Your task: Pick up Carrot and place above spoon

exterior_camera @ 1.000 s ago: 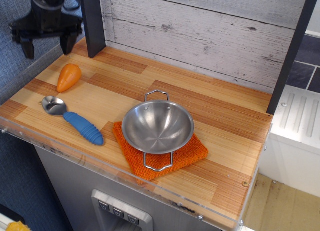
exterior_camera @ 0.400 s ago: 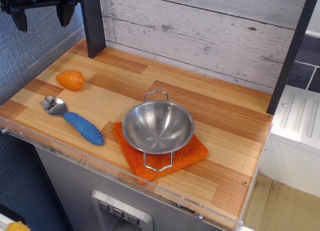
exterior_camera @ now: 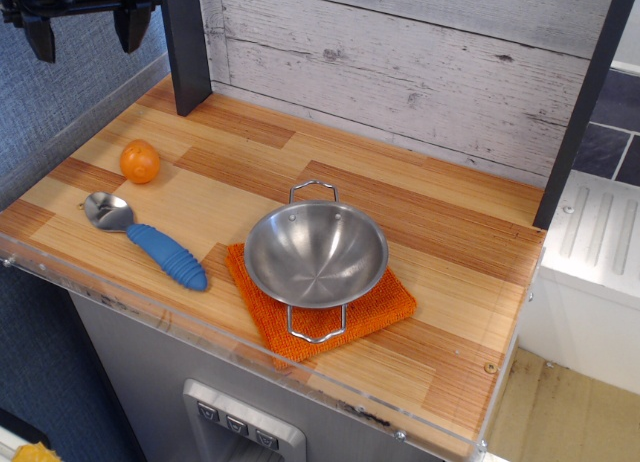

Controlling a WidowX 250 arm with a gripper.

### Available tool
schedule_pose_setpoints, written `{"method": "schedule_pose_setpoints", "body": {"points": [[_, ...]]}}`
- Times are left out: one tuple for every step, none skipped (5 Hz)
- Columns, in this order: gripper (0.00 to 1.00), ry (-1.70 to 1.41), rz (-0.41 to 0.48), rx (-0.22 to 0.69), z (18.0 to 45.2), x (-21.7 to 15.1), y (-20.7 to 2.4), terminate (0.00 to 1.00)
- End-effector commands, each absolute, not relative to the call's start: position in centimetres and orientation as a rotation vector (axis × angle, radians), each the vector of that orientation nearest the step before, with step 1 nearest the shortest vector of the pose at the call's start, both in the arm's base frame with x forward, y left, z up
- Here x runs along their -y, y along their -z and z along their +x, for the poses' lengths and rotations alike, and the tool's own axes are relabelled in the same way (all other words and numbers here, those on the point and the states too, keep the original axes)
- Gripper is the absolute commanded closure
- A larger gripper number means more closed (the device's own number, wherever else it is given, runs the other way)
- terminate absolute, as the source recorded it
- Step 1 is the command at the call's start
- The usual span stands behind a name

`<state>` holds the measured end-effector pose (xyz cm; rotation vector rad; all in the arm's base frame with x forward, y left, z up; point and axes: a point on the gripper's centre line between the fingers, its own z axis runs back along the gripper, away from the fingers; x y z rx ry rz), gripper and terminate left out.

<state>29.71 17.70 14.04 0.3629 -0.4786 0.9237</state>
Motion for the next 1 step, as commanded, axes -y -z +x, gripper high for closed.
{"method": "schedule_pose_setpoints", "body": {"points": [[0.00,-0.928,0.364,0.518,28.82,-17.48,-15.15,1.00]]}}
